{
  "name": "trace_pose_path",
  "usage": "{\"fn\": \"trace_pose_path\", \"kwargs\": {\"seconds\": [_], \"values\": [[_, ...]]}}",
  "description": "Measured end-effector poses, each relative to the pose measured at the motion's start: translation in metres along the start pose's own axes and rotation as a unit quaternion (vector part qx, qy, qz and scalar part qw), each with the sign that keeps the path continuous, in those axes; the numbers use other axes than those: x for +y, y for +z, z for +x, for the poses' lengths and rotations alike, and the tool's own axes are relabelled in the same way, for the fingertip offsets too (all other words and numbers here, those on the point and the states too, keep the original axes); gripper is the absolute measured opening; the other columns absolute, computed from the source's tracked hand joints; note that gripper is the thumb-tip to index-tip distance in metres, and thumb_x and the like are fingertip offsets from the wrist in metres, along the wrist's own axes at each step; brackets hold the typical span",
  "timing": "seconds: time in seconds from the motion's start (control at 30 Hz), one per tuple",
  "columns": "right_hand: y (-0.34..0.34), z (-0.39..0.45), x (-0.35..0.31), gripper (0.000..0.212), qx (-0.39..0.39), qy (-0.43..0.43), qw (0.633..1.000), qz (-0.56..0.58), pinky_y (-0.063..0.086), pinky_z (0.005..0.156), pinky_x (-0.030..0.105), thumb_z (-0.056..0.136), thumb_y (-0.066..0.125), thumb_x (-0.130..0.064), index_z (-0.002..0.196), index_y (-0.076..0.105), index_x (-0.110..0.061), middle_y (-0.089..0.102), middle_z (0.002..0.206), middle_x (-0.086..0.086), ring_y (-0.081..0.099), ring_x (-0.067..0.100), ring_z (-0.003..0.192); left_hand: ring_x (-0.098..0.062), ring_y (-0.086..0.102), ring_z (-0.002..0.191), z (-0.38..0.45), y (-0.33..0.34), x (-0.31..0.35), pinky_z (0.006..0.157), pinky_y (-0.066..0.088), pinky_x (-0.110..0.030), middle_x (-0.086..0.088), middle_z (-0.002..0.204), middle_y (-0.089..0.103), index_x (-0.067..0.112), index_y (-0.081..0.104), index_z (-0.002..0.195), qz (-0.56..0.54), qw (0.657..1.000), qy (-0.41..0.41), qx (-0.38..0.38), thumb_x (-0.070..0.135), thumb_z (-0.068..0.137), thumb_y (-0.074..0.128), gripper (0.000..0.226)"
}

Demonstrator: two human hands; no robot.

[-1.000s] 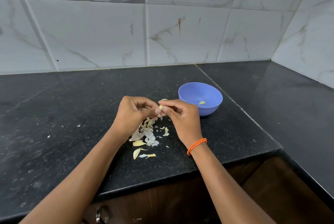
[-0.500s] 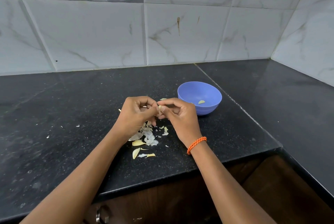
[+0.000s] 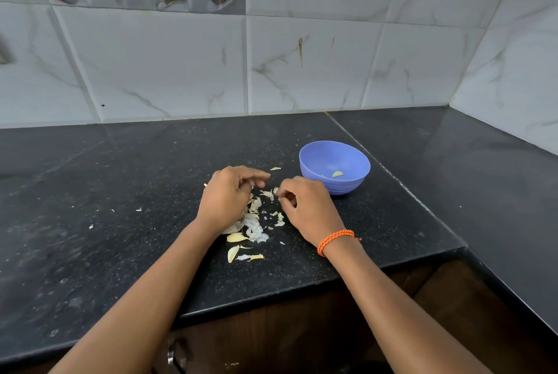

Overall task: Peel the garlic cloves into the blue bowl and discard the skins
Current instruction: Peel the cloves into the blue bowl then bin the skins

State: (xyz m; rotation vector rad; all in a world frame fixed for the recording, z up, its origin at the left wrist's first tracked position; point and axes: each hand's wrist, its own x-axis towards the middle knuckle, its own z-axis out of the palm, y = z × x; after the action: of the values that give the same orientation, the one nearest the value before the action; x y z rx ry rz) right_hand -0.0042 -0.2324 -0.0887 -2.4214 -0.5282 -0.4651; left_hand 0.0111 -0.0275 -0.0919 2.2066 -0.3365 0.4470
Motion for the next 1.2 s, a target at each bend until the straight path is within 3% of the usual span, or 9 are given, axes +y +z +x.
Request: {"fn": "trace_pose_path", "kwargs": {"seconds": [0.13,0.3,0.43,0.53,0.73,0.83,0.97,1.07,1.2], "values": [[-0.017,0.010,-0.013,0.012,-0.023,-0.031,0.999,-0.031,0.056,0.074,0.044,0.093,0.071,-0.007,0.088,0.078,-0.015,0.069,0.085,0.001,0.062,0.019,0.080,-0.008,0.062,0.091,-0.005,-0.003,0.007,0.075,0.056,-0.037,0.022,0.086,0.077,0.033,0.084,0.104,-0.002,1.000,0.001,0.024,-0.002,0.099,0.058,0.043],[-0.033,0.027,-0.017,0.017,0.086,-0.035,0.996,0.016,0.050,0.069,0.025,0.092,0.073,-0.002,0.082,0.074,-0.015,0.069,0.084,-0.003,0.062,0.010,0.076,-0.012,0.061,0.085,-0.004,-0.003,0.010,0.072,0.055,-0.038,0.016,0.085,0.078,0.029,0.085,0.101,-0.002,1.000,-0.014,0.019,-0.001,0.099,0.058,0.041],[-0.008,0.006,-0.015,0.021,-0.076,-0.025,0.994,-0.079,0.055,0.079,0.046,0.094,0.065,0.001,0.086,0.074,-0.016,0.068,0.090,0.002,0.060,0.021,0.085,0.003,0.061,0.089,-0.005,-0.003,0.012,0.073,0.056,-0.033,0.015,0.082,0.078,0.029,0.085,0.098,0.000,1.000,-0.005,0.008,-0.002,0.098,0.059,0.040],[-0.022,0.020,-0.020,0.019,-0.094,-0.036,0.992,-0.074,0.053,0.082,0.045,0.096,0.065,-0.004,0.086,0.074,-0.017,0.068,0.090,0.000,0.055,0.019,0.087,0.004,0.060,0.090,-0.006,-0.003,0.012,0.071,0.053,-0.030,0.014,0.082,0.078,0.029,0.086,0.096,0.002,1.000,-0.007,0.004,-0.002,0.097,0.060,0.040],[-0.033,0.037,-0.028,0.017,0.085,-0.066,0.993,-0.054,0.048,0.065,0.042,0.093,0.061,0.003,0.090,0.067,-0.012,0.061,0.090,0.004,0.058,0.028,0.078,-0.008,0.059,0.087,-0.005,-0.001,0.012,0.069,0.054,-0.036,0.015,0.081,0.078,0.030,0.085,0.097,0.003,1.000,-0.015,0.005,-0.001,0.098,0.059,0.040],[-0.001,0.013,-0.025,0.022,-0.042,-0.048,0.993,-0.103,0.051,0.074,0.045,0.094,0.058,0.004,0.096,0.071,-0.014,0.063,0.096,0.006,0.060,0.030,0.089,-0.007,0.060,0.087,-0.004,-0.001,0.009,0.074,0.056,-0.037,0.016,0.082,0.078,0.031,0.085,0.095,0.013,1.000,-0.011,0.004,0.001,0.097,0.062,0.038],[0.001,0.014,-0.019,0.020,0.008,0.013,0.997,0.078,0.056,0.075,0.031,0.093,0.070,0.000,0.092,0.082,-0.016,0.077,0.088,-0.004,0.069,0.010,0.082,-0.011,0.066,0.078,-0.006,-0.001,0.009,0.072,0.057,-0.036,0.018,0.083,0.078,0.030,0.086,0.099,0.005,1.000,0.018,-0.001,0.004,0.095,0.074,0.029],[0.001,0.015,-0.018,0.015,0.071,0.044,0.983,0.164,0.061,0.080,0.028,0.093,0.077,-0.007,0.097,0.084,-0.019,0.079,0.088,-0.012,0.074,0.005,0.084,0.007,0.062,0.091,-0.006,-0.003,0.013,0.076,0.045,-0.020,0.022,0.084,0.076,0.028,0.086,0.103,-0.024,0.999,0.021,0.005,0.012,0.096,0.079,0.020],[0.008,0.009,-0.010,0.014,0.107,0.058,0.973,0.198,0.065,0.083,0.035,0.094,0.079,-0.009,0.106,0.084,-0.014,0.081,0.095,-0.007,0.077,0.006,0.086,-0.006,0.059,0.097,-0.006,-0.004,0.012,0.084,0.051,-0.031,0.023,0.085,0.076,0.039,0.084,0.100,-0.033,0.999,0.027,0.002,0.020,0.092,0.083,0.021]]}}
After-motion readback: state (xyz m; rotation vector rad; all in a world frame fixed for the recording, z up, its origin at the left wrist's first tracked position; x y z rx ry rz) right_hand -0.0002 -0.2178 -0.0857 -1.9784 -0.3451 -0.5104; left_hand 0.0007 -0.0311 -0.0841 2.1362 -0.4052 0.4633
